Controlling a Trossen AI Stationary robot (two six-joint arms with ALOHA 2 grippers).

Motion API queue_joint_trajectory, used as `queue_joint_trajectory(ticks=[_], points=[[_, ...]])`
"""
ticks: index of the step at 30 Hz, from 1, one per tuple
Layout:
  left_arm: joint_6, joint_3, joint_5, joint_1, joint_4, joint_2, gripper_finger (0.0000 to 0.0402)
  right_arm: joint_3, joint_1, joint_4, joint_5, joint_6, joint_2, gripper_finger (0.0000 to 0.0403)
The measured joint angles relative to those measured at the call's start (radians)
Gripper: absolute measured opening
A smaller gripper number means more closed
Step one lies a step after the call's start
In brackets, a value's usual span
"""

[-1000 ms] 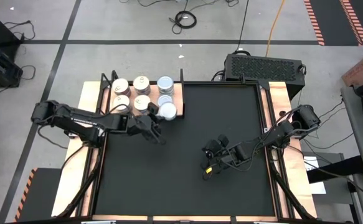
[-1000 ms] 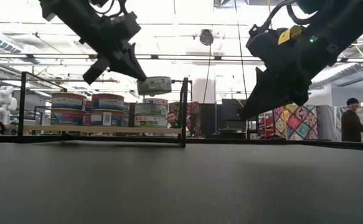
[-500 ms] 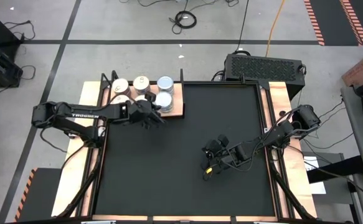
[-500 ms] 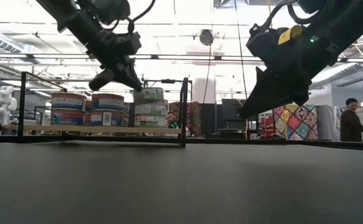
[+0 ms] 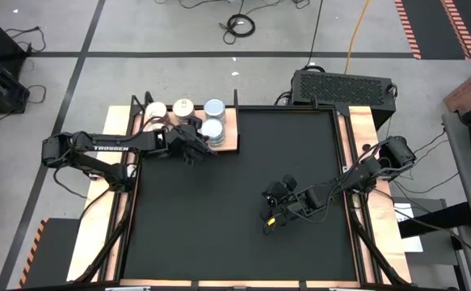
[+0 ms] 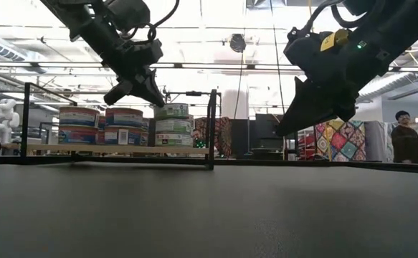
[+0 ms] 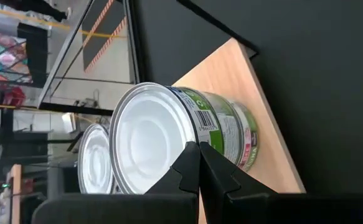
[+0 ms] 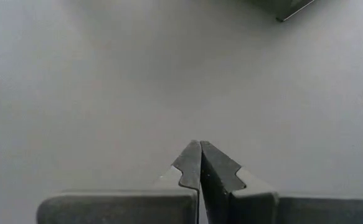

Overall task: Stack canned seafood by type on shelf
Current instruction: Stack the green tuna can on the bottom green tuna can on the shelf

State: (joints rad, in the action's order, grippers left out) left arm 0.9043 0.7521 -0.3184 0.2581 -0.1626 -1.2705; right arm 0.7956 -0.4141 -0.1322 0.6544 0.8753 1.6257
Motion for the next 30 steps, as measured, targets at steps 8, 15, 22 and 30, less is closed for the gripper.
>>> queue_joint_trajectory(ticks=[8, 15, 22, 30], points=[[0.000, 0.000, 0.009, 0.024, 0.019, -0.001, 0.0000, 0.000, 0.000, 0.000, 0.000, -0.014, 0.000, 0.0000], [0.026, 0.002, 0.010, 0.023, 0.039, -0.002, 0.0000, 0.000, 0.000, 0.000, 0.001, -0.024, 0.000, 0.0000], [0.020, 0.002, 0.028, 0.023, 0.044, -0.007, 0.0000, 0.000, 0.000, 0.000, 0.000, -0.024, 0.000, 0.0000], [0.023, 0.004, -0.007, 0.022, 0.054, -0.050, 0.0000, 0.000, 0.000, 0.000, 0.000, -0.024, 0.000, 0.0000]])
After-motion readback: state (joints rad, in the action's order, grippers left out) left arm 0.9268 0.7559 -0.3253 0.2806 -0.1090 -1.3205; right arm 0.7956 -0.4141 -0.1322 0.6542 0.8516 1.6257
